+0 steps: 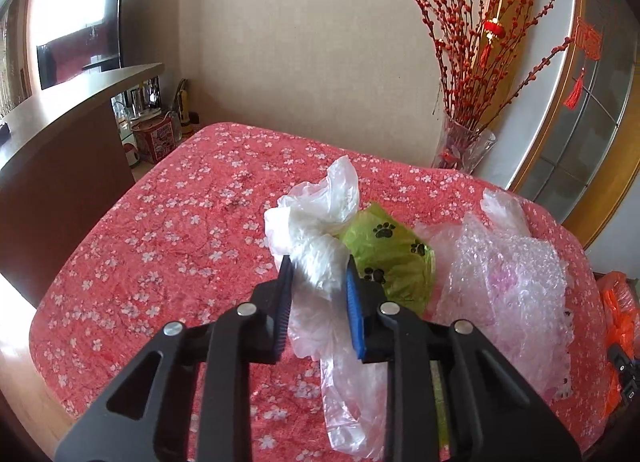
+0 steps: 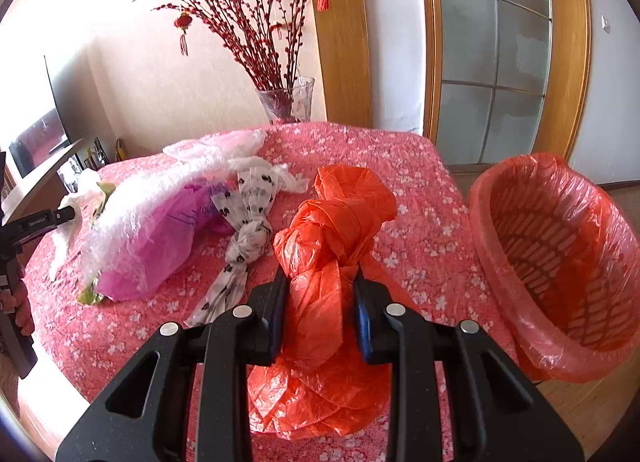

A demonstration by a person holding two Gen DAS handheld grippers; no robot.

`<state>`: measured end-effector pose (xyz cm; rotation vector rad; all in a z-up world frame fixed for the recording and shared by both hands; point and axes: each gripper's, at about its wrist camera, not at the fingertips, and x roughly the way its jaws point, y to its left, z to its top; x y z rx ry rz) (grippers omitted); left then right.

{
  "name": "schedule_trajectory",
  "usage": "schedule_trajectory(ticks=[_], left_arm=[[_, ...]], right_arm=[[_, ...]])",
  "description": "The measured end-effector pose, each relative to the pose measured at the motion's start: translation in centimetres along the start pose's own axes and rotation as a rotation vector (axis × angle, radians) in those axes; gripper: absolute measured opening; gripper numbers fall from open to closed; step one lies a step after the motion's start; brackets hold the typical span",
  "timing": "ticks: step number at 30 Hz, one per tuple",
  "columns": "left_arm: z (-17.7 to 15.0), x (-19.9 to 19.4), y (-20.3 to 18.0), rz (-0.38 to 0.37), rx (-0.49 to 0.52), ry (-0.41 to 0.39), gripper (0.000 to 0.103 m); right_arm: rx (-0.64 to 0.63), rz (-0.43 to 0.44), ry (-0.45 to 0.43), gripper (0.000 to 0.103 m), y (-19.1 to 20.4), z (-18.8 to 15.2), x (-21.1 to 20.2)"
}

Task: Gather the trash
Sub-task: 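Lift the red bag and white bag toward the basket with both tools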

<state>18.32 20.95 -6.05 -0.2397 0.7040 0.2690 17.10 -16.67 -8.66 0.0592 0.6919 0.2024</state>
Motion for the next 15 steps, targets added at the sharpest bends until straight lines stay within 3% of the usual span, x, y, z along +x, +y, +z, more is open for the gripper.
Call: schedule_trajectory(ticks=[15], left_arm=[[2.6, -5.0, -5.1, -0.141, 0.060, -0.109, 0.025]], right_arm=[[0.015, -0.005, -0.058, 0.029, -0.9, 1.9, -1.7]])
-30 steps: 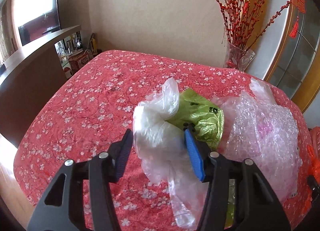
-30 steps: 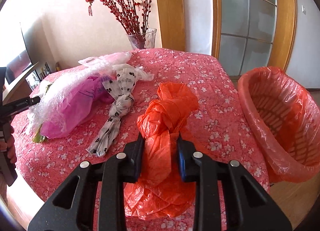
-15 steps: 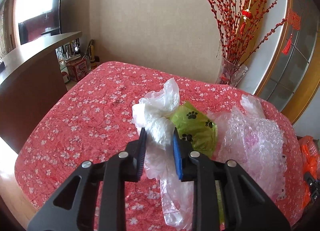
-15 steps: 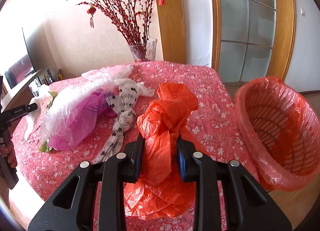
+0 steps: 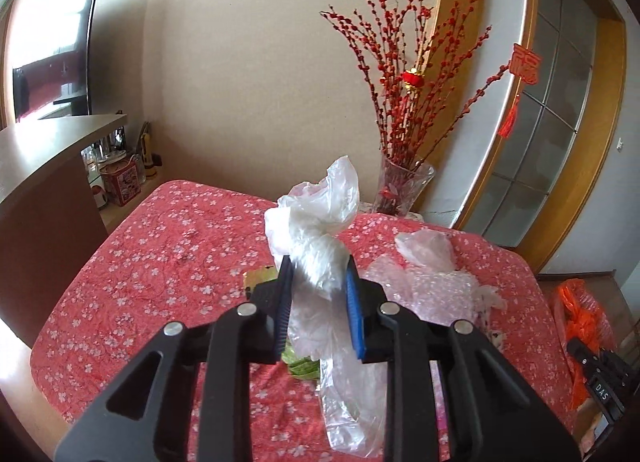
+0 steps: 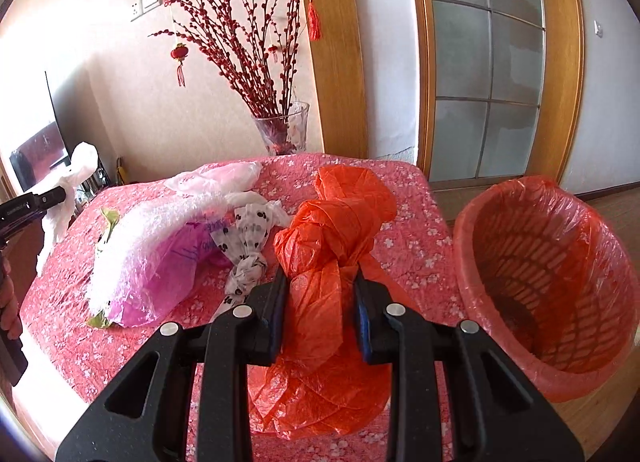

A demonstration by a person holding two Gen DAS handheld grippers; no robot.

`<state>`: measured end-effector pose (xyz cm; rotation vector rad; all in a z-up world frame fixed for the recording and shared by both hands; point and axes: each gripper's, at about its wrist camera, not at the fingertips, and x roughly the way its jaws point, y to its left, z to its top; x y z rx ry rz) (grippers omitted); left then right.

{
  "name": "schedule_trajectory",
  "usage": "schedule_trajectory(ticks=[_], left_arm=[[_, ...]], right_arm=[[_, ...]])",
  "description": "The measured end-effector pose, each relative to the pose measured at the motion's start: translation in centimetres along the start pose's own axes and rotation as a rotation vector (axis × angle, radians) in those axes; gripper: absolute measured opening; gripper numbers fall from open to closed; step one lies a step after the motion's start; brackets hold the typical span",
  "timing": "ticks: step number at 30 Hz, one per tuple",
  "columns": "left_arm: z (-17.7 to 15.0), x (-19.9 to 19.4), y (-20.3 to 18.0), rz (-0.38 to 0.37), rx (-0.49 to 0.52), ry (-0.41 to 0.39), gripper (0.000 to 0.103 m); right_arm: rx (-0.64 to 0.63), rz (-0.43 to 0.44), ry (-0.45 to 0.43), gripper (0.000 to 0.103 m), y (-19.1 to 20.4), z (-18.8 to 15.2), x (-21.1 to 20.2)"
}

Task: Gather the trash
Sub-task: 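Lift the red bag and white bag toward the basket with both tools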

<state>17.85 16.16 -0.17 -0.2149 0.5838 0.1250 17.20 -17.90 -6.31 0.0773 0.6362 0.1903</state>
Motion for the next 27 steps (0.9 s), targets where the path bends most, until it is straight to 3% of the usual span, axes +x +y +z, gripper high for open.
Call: schedule_trajectory(ticks=[27], left_arm=[[-1.2, 0.3, -14.2, -0.315, 0.168, 0.047, 0.025]], right_arm=[[0.082, -0.077, -0.066, 0.029, -5.6, 1.1, -2.8]])
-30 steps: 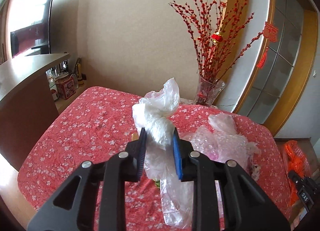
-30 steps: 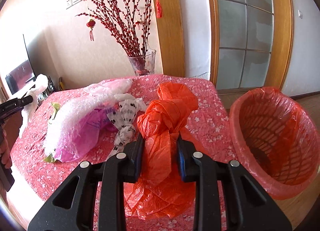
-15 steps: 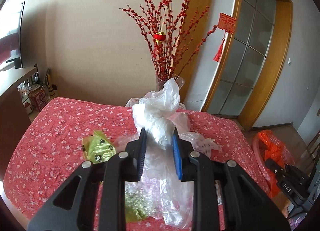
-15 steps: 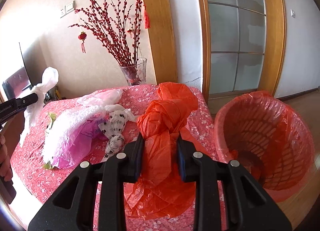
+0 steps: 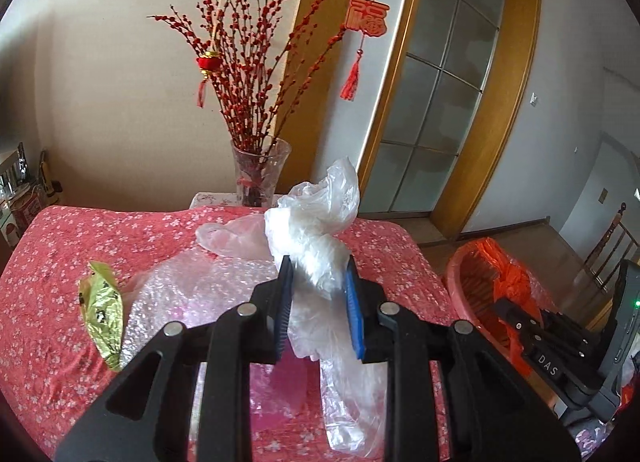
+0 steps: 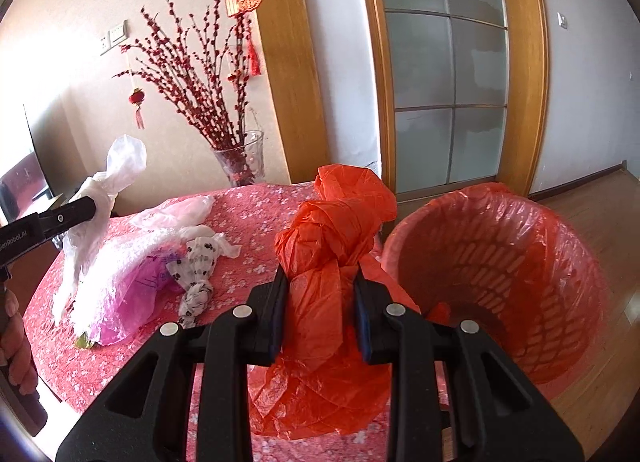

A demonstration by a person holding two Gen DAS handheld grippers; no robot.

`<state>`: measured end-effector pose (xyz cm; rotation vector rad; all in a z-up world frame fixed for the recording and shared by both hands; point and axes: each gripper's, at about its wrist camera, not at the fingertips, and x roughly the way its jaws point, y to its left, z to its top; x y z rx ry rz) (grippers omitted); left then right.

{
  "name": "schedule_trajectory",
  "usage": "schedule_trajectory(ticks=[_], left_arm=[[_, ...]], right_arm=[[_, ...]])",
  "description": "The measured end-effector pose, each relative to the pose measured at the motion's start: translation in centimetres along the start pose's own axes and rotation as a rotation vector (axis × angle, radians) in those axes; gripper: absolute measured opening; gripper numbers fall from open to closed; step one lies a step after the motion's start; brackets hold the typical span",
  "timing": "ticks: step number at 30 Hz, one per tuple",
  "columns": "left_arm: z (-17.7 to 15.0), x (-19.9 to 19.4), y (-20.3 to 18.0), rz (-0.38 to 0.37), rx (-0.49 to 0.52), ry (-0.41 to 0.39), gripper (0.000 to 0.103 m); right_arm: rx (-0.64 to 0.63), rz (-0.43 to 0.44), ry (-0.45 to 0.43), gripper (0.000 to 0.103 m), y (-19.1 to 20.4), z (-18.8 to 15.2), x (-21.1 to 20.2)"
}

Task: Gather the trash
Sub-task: 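Lift the red bag and white bag toward the basket with both tools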

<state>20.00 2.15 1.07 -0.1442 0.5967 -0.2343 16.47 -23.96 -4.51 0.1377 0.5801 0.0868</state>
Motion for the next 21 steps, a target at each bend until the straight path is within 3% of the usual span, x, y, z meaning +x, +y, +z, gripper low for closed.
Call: schedule_trajectory(ticks=[21], left_arm=[[-0.5, 4.5, -10.5, -0.196, 0.090, 0.066, 0.025]], right_arm=[[0.127, -0.138, -0.061, 0.029, -9.0, 1.1, -2.4]])
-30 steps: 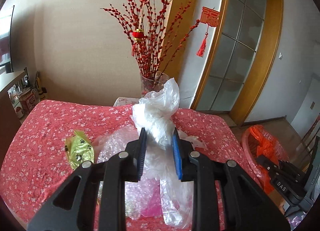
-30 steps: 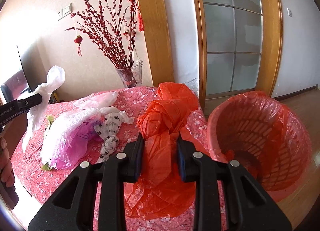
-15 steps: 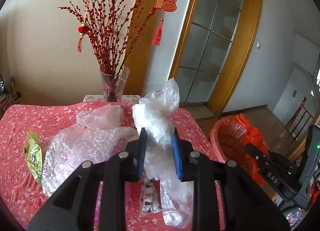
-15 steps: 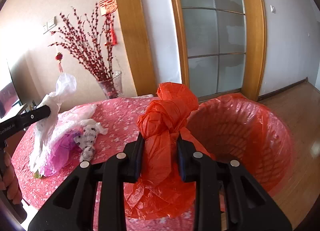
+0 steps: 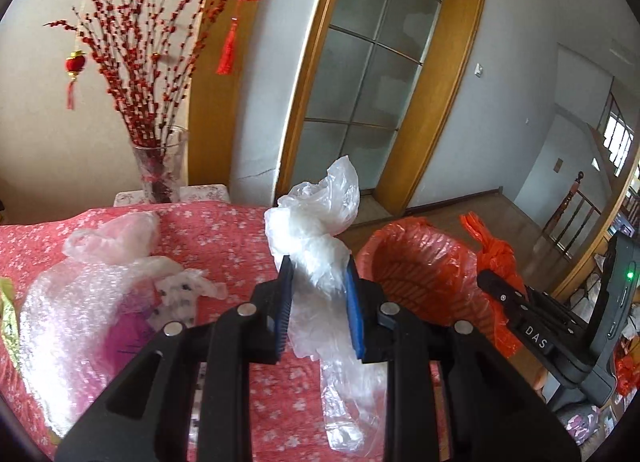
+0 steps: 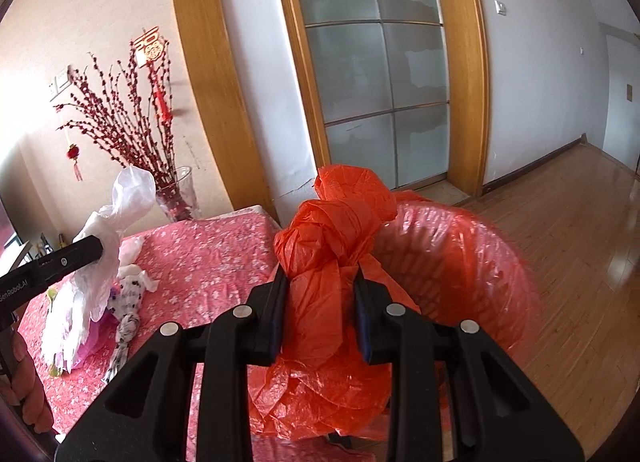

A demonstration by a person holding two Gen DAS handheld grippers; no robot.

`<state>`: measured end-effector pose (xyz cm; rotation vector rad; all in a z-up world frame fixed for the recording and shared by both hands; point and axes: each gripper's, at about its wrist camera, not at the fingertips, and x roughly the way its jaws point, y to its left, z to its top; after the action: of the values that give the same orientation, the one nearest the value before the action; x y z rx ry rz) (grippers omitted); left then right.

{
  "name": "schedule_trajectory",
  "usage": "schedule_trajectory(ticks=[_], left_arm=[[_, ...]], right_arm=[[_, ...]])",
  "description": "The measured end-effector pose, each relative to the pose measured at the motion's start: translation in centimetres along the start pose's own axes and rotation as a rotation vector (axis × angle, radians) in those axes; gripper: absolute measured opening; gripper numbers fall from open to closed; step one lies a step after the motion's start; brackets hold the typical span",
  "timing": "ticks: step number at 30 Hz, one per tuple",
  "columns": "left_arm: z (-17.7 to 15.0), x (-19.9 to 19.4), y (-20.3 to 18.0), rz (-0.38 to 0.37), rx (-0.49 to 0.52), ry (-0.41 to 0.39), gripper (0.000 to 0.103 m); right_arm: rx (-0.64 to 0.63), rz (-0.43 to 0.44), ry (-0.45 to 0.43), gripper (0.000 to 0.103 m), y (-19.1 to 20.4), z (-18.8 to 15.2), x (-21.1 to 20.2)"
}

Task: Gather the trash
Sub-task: 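Lift the red bag and white bag toward the basket with both tools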

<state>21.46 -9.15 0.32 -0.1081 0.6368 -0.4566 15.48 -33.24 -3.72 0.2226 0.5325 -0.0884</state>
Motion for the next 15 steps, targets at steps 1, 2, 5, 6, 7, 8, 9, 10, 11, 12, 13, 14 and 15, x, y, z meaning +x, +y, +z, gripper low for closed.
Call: schedule_trajectory(ticks=[1, 2, 5, 6, 7, 8, 9, 10, 11, 12, 13, 14, 15], left_arm=[[0.1, 0.3, -0.5, -0.006, 0.005, 0.001, 0.025], [0.1, 0.7, -1.0, -0.016, 0.011, 0.003, 0.025], [0.2, 1.5, -2.3, -0.047, 0.023, 0.009, 0.025], [0.2, 1.9, -2.6, -0.061, 0.024, 0.012, 0.025], [0.3, 2.4, -3.0, -0.072, 0.022, 0.016, 0.025], [0.4, 2.8, -3.4, -0.084, 0.018, 0.021, 0.025], [0.4, 3.1, -3.6, -0.093, 0.016, 0.025, 0.025], [0.5, 3.5, -4.1, -0.103, 0.016, 0.030, 0.025], [0.6, 3.9, -4.5, -0.109, 0.018, 0.033, 0.025], [0.6, 4.2, -4.9, -0.116, 0.022, 0.038, 0.025], [0.7, 4.7, -5.4, -0.126, 0.026, 0.044, 0.025], [0.7, 5.1, -5.6, -0.133, 0.028, 0.049, 0.025], [0.7, 5.4, -6.1, -0.139, 0.031, 0.054, 0.025]], right_arm=[[0.003, -0.006, -0.003, 0.029, -0.4, 0.1, -0.1], [0.005, -0.010, -0.005, 0.029, -0.6, 0.2, -0.1], [0.009, -0.027, -0.015, 0.029, -1.5, 0.5, -0.3], [0.011, -0.033, -0.020, 0.029, -1.8, 0.7, -0.4], [0.012, -0.038, -0.025, 0.029, -2.1, 0.8, -0.5], [0.013, -0.043, -0.029, 0.029, -2.4, 1.0, -0.5], [0.014, -0.047, -0.032, 0.029, -2.6, 1.1, -0.6], [0.013, -0.053, -0.037, 0.029, -2.9, 1.3, -0.7], [0.013, -0.057, -0.040, 0.029, -3.1, 1.4, -0.7], [0.012, -0.062, -0.043, 0.029, -3.4, 1.5, -0.7], [0.012, -0.067, -0.047, 0.029, -3.7, 1.7, -0.8], [0.012, -0.070, -0.049, 0.029, -3.9, 1.8, -0.9], [0.011, -0.074, -0.052, 0.029, -4.1, 1.9, -0.9]])
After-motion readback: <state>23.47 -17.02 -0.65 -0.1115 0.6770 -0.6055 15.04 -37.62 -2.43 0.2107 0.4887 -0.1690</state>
